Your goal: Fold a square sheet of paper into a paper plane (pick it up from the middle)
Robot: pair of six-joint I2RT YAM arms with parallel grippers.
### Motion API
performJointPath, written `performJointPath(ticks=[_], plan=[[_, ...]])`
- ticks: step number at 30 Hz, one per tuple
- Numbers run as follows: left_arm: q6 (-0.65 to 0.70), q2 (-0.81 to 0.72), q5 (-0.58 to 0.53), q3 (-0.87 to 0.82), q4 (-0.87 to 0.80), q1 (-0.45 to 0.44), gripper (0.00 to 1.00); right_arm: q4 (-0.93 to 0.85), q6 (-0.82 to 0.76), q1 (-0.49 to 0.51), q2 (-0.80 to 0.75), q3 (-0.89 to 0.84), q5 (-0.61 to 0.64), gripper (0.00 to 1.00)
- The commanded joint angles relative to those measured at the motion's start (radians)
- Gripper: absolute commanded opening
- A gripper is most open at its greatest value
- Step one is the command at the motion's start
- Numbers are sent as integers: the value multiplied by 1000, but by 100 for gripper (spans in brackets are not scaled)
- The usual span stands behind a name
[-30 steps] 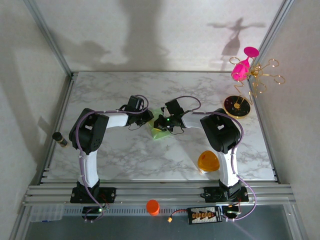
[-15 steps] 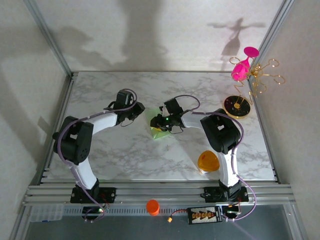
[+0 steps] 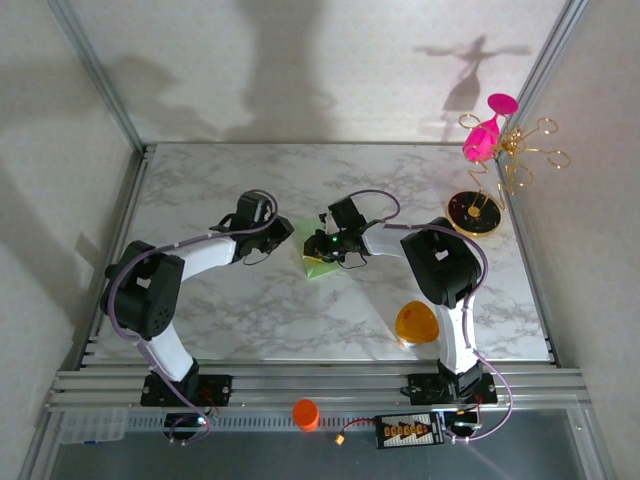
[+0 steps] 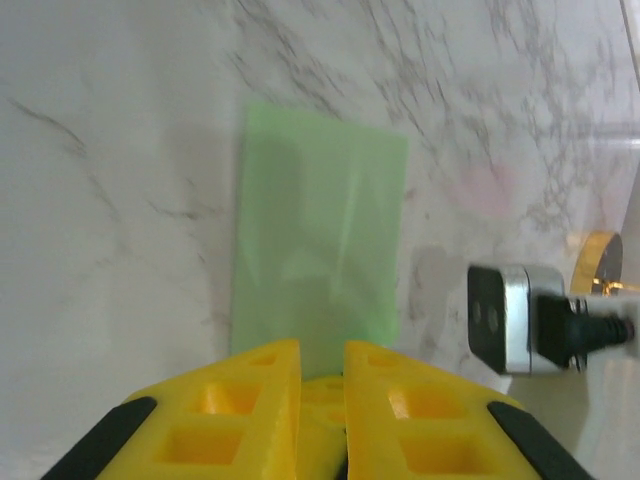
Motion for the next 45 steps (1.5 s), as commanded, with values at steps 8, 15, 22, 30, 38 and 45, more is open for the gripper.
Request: performJointPath(ticks=[8,15,22,30,38,45], plan=[[-16,55,28,-4,15,-54,16,-130,-39,-6,39,-40,108,10],[-11,109,41,32,2,-73,12,-164,-42,-8,46,-32,129,1],[1,147,30,62,-41,-81,6,-164,-41,-8,46,-26,126,0],[14,179,1,82,-78,-81,2,-162,-38,-7,41,-30,123,0],[24,189,-28,93,-103,-81,0,-153,-35,-7,33,-30,114,0],[37,195,-40,90,-130,-81,0,-129,-25,-8,12,-26,82,0]])
